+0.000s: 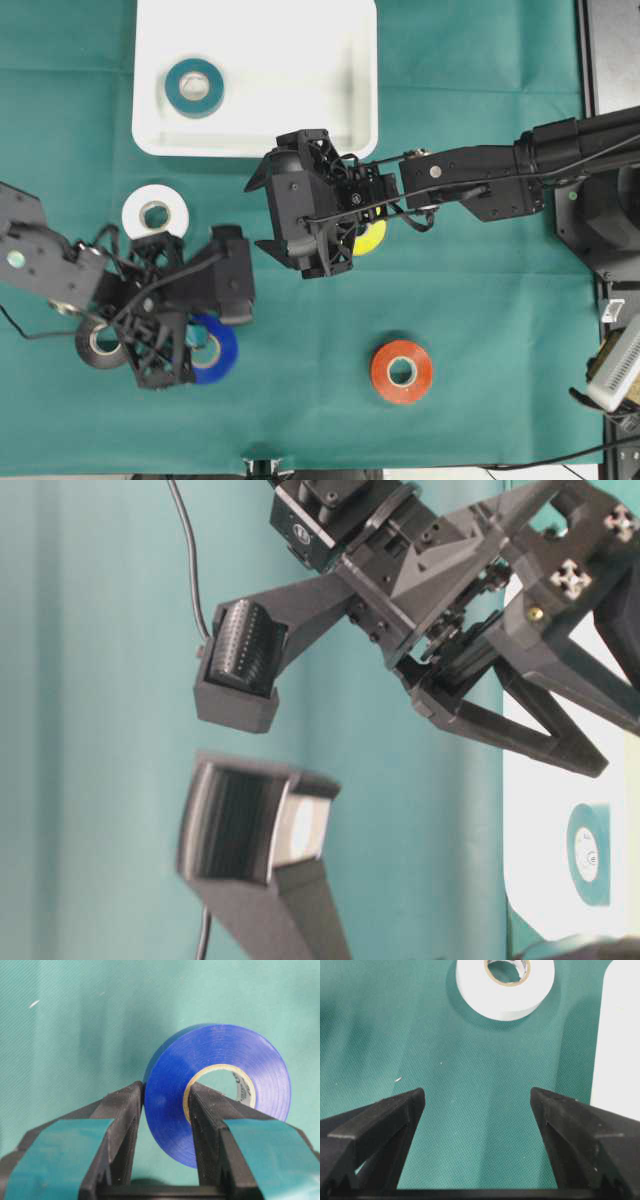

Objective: Put the tape alternately from left to right into the white case.
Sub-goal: 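Grip the blue tape roll through its hole with the left gripper, then carry the blue roll into the tray beside the teal roll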

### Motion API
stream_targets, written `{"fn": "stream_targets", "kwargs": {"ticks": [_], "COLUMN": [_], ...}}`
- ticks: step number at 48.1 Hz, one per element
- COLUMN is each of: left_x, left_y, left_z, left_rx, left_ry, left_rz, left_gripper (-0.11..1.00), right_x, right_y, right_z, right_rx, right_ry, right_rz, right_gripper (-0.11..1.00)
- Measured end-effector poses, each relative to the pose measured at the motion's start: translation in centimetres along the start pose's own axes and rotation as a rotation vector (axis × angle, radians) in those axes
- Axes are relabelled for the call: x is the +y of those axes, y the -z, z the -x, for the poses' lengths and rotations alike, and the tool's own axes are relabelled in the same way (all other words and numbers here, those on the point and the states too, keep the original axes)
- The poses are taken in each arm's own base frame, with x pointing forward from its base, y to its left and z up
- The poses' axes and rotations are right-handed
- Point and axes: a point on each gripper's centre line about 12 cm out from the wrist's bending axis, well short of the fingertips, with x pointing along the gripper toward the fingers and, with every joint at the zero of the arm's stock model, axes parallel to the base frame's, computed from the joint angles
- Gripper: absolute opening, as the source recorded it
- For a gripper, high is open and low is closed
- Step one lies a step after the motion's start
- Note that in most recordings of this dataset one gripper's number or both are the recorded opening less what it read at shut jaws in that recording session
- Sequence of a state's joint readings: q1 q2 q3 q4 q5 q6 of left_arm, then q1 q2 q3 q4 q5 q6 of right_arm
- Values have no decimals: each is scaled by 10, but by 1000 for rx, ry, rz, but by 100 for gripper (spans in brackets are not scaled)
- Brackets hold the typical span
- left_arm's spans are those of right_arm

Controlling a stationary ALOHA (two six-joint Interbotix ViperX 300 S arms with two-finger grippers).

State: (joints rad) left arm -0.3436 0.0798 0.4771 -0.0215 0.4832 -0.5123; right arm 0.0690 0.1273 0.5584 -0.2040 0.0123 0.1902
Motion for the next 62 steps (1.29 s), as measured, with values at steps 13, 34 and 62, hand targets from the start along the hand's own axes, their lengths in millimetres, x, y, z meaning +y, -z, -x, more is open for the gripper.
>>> {"fn": "stream_targets", "kwargs": {"ticks": [13, 34, 62], "left_x": [30, 85, 174], "left_y": [11, 28, 14], "left_z": [18, 47, 82], "left_rx": [-19, -141, -311], "left_ry": [-22, -42, -185], "left_rz": [43, 111, 158], "left_gripper": [27, 27, 27], "right_x": [1, 1, 6], "right_y": [1, 0, 1], "right_z": [0, 0, 0], "right_rx": [3, 0, 1], "right_ry": [-1, -1, -11], "right_rz": [-1, -2, 7], "right_gripper": [63, 63, 63]}}
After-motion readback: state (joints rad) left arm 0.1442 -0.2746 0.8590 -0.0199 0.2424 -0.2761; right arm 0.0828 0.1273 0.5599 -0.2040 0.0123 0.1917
